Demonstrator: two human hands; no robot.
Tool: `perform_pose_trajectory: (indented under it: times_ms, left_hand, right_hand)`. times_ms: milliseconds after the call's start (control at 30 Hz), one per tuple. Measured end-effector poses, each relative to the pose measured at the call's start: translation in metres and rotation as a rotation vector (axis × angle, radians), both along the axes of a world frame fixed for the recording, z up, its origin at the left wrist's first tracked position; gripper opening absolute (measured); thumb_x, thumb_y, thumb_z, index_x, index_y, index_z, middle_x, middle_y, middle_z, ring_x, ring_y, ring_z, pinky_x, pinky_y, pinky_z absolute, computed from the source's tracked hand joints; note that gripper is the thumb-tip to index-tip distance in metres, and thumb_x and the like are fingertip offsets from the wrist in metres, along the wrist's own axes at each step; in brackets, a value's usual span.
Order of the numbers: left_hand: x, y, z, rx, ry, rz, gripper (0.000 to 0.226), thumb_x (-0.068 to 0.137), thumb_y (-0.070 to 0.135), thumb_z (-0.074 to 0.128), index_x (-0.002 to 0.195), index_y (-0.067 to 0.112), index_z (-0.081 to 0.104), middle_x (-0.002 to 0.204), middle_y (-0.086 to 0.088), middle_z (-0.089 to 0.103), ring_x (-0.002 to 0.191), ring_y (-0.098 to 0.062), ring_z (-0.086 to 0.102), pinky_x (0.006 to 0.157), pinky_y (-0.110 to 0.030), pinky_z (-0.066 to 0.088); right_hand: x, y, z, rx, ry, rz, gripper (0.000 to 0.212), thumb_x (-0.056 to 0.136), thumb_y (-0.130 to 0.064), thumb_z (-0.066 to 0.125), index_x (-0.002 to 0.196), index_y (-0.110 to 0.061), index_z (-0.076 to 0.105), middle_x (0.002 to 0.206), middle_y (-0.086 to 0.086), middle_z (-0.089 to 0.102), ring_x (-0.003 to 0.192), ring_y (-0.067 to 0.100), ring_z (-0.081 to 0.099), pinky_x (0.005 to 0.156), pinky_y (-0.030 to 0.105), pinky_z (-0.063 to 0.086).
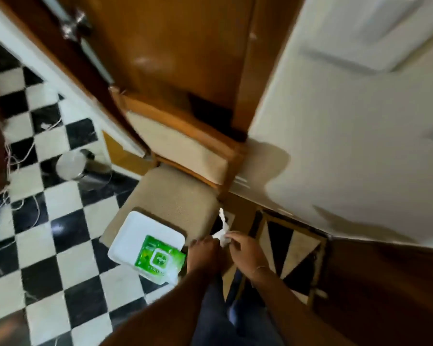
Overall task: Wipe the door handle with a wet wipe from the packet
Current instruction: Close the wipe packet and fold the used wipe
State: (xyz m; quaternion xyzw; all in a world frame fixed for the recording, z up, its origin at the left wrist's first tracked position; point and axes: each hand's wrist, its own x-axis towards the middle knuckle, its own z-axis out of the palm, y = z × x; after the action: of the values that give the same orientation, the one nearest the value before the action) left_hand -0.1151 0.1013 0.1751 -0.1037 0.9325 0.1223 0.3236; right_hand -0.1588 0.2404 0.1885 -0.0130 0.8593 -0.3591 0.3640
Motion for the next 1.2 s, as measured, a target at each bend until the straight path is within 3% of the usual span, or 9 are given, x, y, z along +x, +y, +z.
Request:
perform_pose_trajectory:
  times_ms: [133, 233, 333, 467, 567, 733, 900, 1000, 1200]
  left_hand:
    - [-0.012, 0.047, 0.029, 0.244, -0.028, 0.157, 0.034, 0.105, 0.033, 0.056, 0.133, 0.023, 0.073, 0.138, -0.006, 0.074, 0.126, -0.031, 0.071, 0.104, -0.042, 0.056]
    - [-0.017, 0.080, 0.047, 0.610, 0.033, 0.401, 0.066, 0.098, 0.028, 0.070, 0.160, 0.032, 0.049, 0.154, 0.005, 0.054, 0.136, -0.025, 0.062, 0.117, -0.051, 0.051]
    - [-0.016, 0.105, 0.053, 0.678, 0.039, 0.303, 0.052, 0.099, 0.015, 0.074, 0.149, 0.023, 0.063, 0.144, -0.007, 0.067, 0.130, -0.030, 0.069, 0.113, -0.053, 0.055]
    - [-0.014, 0.098, 0.059, 0.704, 0.088, 0.448, 0.022, 0.102, 0.014, 0.076, 0.122, 0.009, 0.083, 0.105, -0.008, 0.080, 0.100, -0.024, 0.074, 0.096, -0.051, 0.062]
    - [-0.013, 0.086, 0.065, 0.776, 0.117, 0.626, 0.019, 0.102, 0.010, 0.076, 0.117, 0.002, 0.084, 0.094, -0.010, 0.079, 0.092, -0.023, 0.071, 0.083, -0.038, 0.056]
    - [-0.011, 0.065, 0.063, 1.036, -0.012, 1.020, 0.022, 0.102, 0.009, 0.072, 0.118, -0.006, 0.078, 0.086, -0.011, 0.082, 0.078, -0.018, 0.081, 0.075, -0.030, 0.065]
    - [0.001, 0.031, 0.051, 1.052, -0.051, 1.265, 0.024, 0.104, 0.026, 0.072, 0.121, 0.012, 0.080, 0.114, -0.021, 0.083, 0.092, -0.025, 0.080, 0.072, -0.031, 0.064]
    - [0.017, 0.007, 0.041, 1.089, -0.208, 1.256, 0.032, 0.107, 0.042, 0.067, 0.138, 0.035, 0.071, 0.125, -0.008, 0.078, 0.105, -0.034, 0.081, 0.082, -0.042, 0.064]
    - [0.041, -0.040, 0.004, 1.012, 0.021, 1.588, 0.033, 0.106, 0.008, 0.069, 0.134, -0.009, 0.070, 0.095, -0.023, 0.074, 0.070, -0.025, 0.074, 0.054, -0.027, 0.062]
  right_hand:
    - [0.006, 0.063, 0.040, -0.170, -0.035, -0.250, 0.034, 0.101, 0.007, 0.066, 0.126, -0.012, 0.078, 0.132, 0.008, 0.077, 0.123, 0.017, 0.070, 0.118, 0.041, 0.053]
    - [0.016, 0.097, 0.061, -0.278, -0.055, -0.362, 0.033, 0.102, 0.003, 0.068, 0.129, -0.013, 0.077, 0.132, 0.004, 0.075, 0.119, 0.003, 0.068, 0.113, 0.023, 0.052]
    - [0.022, 0.126, 0.068, -0.320, -0.015, -0.476, 0.032, 0.104, 0.003, 0.064, 0.130, -0.011, 0.076, 0.116, -0.016, 0.070, 0.101, -0.023, 0.066, 0.092, -0.003, 0.048]
    - [0.022, 0.136, 0.068, -0.329, -0.011, -0.566, 0.032, 0.103, 0.007, 0.064, 0.127, -0.009, 0.077, 0.122, -0.003, 0.072, 0.118, 0.010, 0.067, 0.099, 0.007, 0.049]
    - [0.017, 0.128, 0.059, -0.274, -0.008, -0.526, 0.043, 0.104, 0.005, 0.061, 0.109, -0.034, 0.079, 0.108, -0.024, 0.071, 0.107, -0.001, 0.066, 0.081, -0.008, 0.046]
    - [0.009, 0.096, 0.051, -0.194, -0.065, -0.316, 0.038, 0.098, -0.020, 0.079, 0.135, -0.021, 0.070, 0.127, -0.003, 0.071, 0.121, 0.015, 0.067, 0.107, 0.034, 0.058]
    - [0.004, 0.051, 0.044, -0.132, -0.072, -0.230, 0.008, 0.095, -0.038, 0.080, 0.092, -0.033, 0.074, 0.091, -0.012, 0.077, 0.088, 0.007, 0.074, 0.068, 0.017, 0.055]
    - [0.001, 0.020, 0.039, -0.110, -0.060, -0.168, 0.019, 0.095, -0.025, 0.082, 0.084, -0.035, 0.070, 0.087, -0.013, 0.076, 0.087, 0.010, 0.073, 0.069, 0.020, 0.057]
    - [-0.001, -0.022, 0.018, -0.022, -0.059, 0.205, 0.026, 0.102, -0.020, 0.072, 0.128, -0.016, 0.076, 0.140, -0.001, 0.063, 0.126, 0.021, 0.066, 0.111, 0.039, 0.057]
